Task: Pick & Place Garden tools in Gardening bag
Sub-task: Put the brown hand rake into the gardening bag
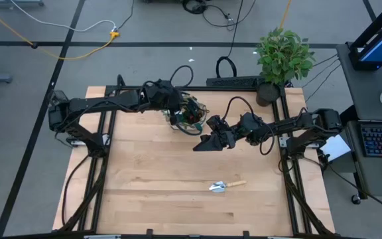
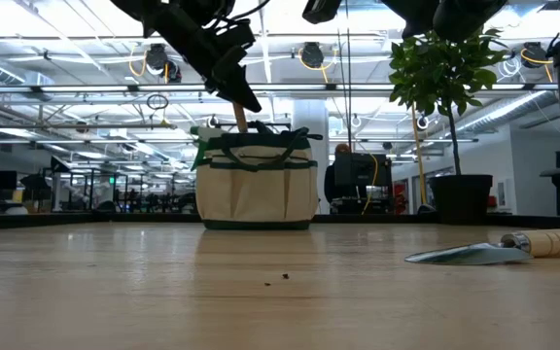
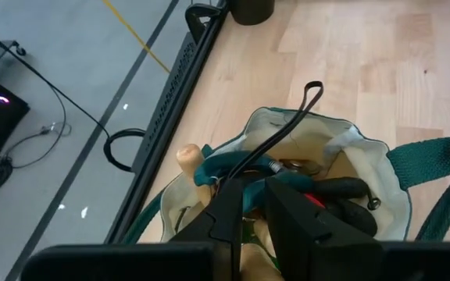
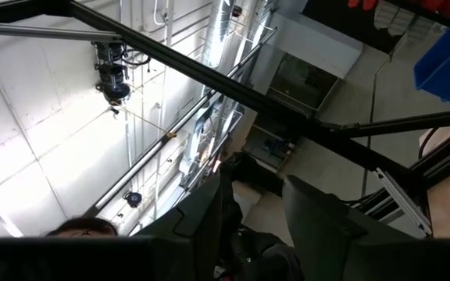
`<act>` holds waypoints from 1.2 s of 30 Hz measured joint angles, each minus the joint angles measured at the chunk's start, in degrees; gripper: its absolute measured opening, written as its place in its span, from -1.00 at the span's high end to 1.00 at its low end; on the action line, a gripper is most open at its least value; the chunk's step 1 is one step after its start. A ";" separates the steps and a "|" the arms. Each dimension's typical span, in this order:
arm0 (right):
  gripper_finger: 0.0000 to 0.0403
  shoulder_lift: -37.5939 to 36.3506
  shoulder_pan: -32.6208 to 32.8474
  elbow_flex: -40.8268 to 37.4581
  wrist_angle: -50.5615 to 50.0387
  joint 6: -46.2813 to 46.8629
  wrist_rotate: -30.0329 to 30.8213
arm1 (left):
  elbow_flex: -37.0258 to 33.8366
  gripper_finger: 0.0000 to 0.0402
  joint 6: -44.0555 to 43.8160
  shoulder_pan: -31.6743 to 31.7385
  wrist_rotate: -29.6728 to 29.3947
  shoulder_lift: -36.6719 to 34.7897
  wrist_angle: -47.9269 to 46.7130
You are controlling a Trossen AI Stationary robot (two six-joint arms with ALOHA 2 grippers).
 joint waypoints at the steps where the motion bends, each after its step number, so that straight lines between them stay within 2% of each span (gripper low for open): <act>1: 0.35 0.00 0.00 0.00 0.02 -0.06 0.00 | 0.00 0.76 0.01 0.26 0.02 0.00 -0.01; 8: 0.35 0.00 0.07 0.00 0.00 -0.54 0.00 | 0.06 0.76 0.21 1.27 1.42 0.72 -0.15; 15: 0.35 -0.02 0.07 0.00 0.00 -0.94 0.01 | -0.07 0.76 5.51 1.51 0.06 2.66 1.75; 23: 0.35 -0.02 0.07 0.00 0.01 -0.95 0.02 | -0.02 0.76 4.52 2.39 1.25 5.13 2.90; 36: 0.35 -0.02 0.07 0.00 0.01 -1.13 0.01 | -0.02 0.72 4.60 2.32 1.64 5.25 2.96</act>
